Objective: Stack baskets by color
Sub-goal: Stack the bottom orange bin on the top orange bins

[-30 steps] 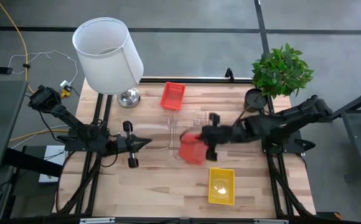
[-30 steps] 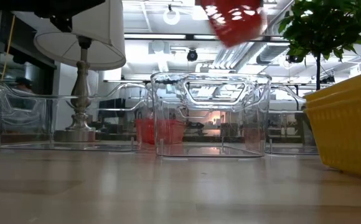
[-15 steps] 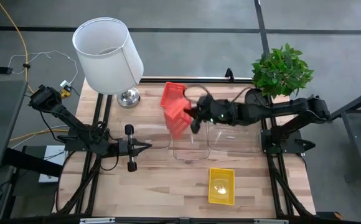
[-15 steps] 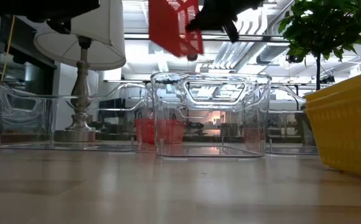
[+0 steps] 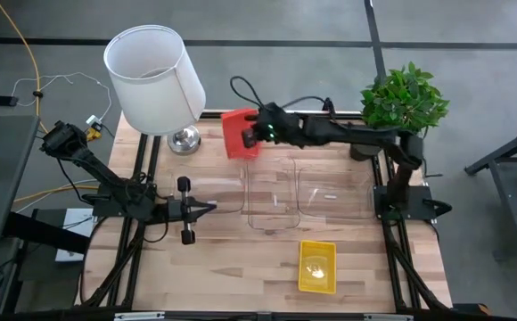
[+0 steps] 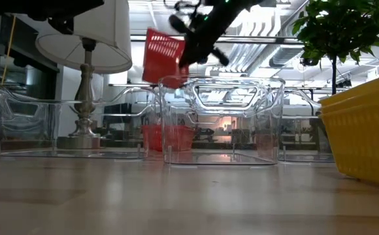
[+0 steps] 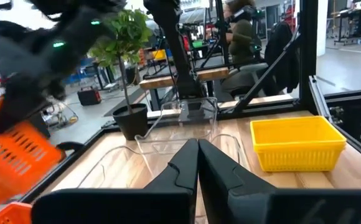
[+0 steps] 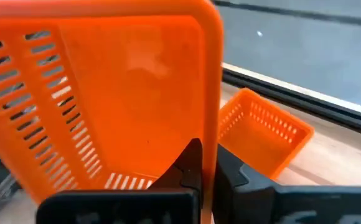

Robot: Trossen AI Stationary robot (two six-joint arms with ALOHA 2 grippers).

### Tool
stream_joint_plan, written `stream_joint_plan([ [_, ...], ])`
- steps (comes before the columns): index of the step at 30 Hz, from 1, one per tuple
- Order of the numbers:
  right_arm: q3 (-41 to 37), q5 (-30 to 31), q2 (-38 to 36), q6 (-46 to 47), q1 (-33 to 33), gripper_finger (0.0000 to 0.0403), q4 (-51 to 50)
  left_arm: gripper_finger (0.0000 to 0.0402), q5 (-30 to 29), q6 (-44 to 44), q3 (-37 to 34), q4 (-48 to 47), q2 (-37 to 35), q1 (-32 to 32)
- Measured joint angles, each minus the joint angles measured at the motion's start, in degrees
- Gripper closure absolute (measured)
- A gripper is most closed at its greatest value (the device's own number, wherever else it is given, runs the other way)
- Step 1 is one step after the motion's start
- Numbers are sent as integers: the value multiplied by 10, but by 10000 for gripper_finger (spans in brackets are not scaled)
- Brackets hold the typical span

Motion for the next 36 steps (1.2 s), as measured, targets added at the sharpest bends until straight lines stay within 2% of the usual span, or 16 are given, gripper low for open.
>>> stream_joint_plan([
  [4,52,-27,63,22,-25,403,-33,401,0,-13,0,-8,0,0],
  [9,62,-35,100,69,-48,403,-30,401,-1,-14,0,-8,0,-11],
  [13,62,-25,108,91,-64,403,-42,401,-6,-12,0,-8,0,-22],
  [19,63,-25,107,126,-73,403,-95,401,-45,-12,0,-8,0,-26],
  [26,63,-21,118,137,-77,403,-100,402,-47,-12,0,-6,0,-26],
  [32,62,-56,151,146,-76,403,-88,401,-47,-12,0,-3,0,-26],
  [36,62,-55,157,148,-76,403,-93,401,-57,-12,0,-3,0,-26],
])
